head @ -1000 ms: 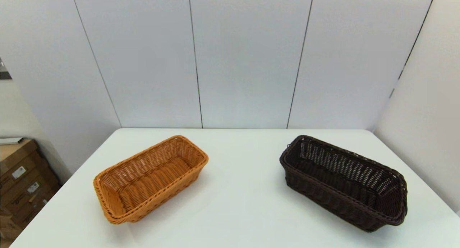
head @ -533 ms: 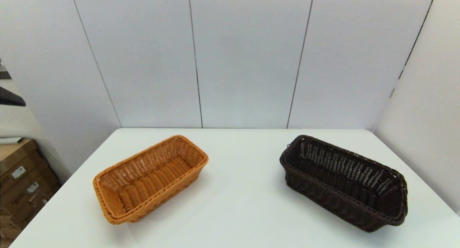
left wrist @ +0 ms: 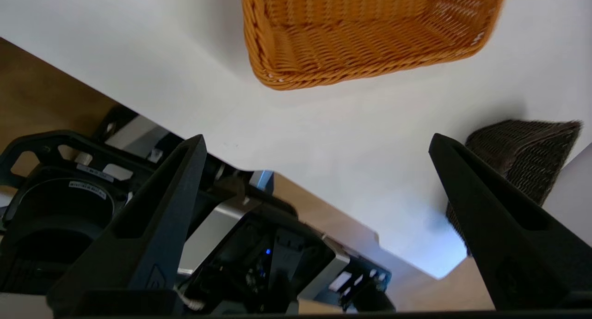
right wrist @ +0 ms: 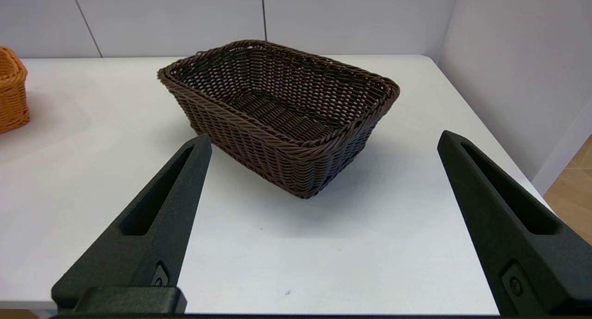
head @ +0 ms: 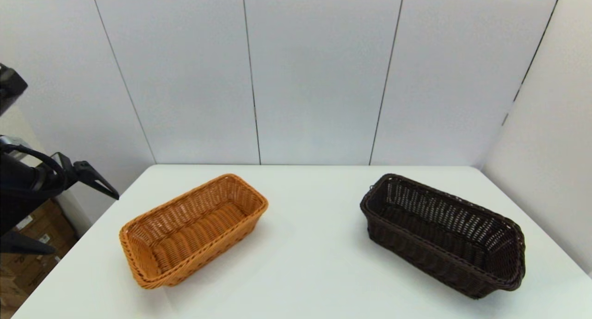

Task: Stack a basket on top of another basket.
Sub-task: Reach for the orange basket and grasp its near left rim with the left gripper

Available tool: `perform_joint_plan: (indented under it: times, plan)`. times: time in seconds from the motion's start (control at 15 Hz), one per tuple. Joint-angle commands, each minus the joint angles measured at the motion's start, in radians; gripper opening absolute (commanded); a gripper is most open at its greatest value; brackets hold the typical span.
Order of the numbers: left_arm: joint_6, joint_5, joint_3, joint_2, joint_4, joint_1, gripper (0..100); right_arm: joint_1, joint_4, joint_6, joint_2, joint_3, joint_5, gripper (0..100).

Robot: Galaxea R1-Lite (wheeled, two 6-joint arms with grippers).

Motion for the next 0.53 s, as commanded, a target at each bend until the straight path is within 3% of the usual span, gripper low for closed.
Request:
perform_joint_plan:
  times: [0.07,0.27,0.53]
  plan:
    - [0.111,-0.054,0.024,0.117,0.008,0.089,100,0.0,0.0,0.0,0.001,0.0,0.0,100]
    - [0.281,-0.074,0.047,0.22,0.011,0.169,100,0.0,0.0,0.0,0.0,0.0,0.0,100]
    - [0.368,-0.104,0.044,0.355,0.002,0.2,100,0.0,0.0,0.0,0.001,0.0,0.0,100]
